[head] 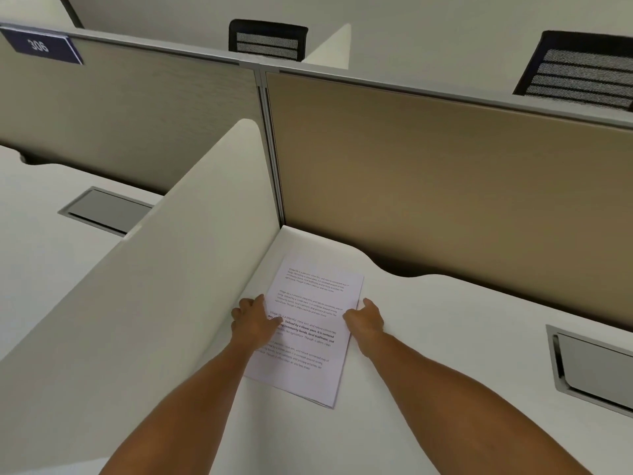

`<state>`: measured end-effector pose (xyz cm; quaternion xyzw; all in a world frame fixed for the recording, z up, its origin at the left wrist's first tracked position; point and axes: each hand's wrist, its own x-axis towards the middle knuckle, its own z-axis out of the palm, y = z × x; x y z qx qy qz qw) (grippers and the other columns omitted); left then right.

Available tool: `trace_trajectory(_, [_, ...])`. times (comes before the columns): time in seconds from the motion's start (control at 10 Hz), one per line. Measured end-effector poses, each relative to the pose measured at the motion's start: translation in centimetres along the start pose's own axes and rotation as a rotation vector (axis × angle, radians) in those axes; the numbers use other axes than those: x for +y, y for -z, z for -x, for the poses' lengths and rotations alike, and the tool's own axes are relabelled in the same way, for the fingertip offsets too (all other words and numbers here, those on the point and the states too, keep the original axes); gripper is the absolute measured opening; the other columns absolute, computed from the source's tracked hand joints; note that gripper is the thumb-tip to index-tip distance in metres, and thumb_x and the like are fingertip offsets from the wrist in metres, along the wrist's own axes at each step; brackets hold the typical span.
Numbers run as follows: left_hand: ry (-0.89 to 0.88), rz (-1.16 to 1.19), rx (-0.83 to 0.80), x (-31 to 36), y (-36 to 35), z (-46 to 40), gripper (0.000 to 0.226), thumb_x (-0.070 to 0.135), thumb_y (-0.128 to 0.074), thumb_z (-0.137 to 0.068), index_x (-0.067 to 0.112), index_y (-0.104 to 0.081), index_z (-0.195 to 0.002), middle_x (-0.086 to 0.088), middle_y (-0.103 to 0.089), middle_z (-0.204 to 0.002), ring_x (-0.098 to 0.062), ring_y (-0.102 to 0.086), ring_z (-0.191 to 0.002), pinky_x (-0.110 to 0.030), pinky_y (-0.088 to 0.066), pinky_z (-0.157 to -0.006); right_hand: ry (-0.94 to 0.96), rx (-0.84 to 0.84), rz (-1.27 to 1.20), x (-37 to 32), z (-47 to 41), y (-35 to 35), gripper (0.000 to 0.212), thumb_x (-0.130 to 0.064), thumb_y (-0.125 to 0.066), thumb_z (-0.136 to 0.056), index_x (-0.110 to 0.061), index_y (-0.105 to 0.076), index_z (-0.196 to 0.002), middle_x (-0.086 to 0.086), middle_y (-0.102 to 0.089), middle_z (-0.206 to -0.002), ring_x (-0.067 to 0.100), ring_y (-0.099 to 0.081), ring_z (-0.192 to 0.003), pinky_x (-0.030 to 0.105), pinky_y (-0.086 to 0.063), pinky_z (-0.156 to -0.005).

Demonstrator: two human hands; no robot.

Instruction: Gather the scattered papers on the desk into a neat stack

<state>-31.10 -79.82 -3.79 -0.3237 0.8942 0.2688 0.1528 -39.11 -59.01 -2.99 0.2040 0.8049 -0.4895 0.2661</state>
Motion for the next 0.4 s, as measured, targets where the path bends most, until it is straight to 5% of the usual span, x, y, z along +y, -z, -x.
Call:
trace_trajectory(0.3, [-0.035,0.066,0.006,1.7,3.5,4.6,0.081,0.046,-0.062,-0.09,0.009,-0.024,-0.15,-0.018,-0.031,-0.152,-0.039,-0.034,-0.137,-0.048,-0.034,-0.111,0.173,-0.067,0.323,-2.2,4.7,5.2,0.085,-0.018,-0.062,-0.094,-0.014,-0.007,-0.16,0.014,-0.046,-0.152,0.032,-0.051,-0.134,0.037,-0.047,-0.103])
trace_trajectory(0.4, [-0.1,0.161,0.003,3.3,4.6,7.3,0.081,0.044,-0.067,-0.087,0.01,-0.027,-0.149,-0.016,-0.034,-0.15,-0.034,-0.039,-0.136,-0.045,-0.037,-0.11,0.237,-0.053,0.37,-2.7,7.2,7.3,0.088,-0.016,-0.061,-0.093,-0.015,-0.004,-0.16,0.015,-0.056,-0.137,0.028,-0.064,-0.11,0.033,-0.053,-0.086])
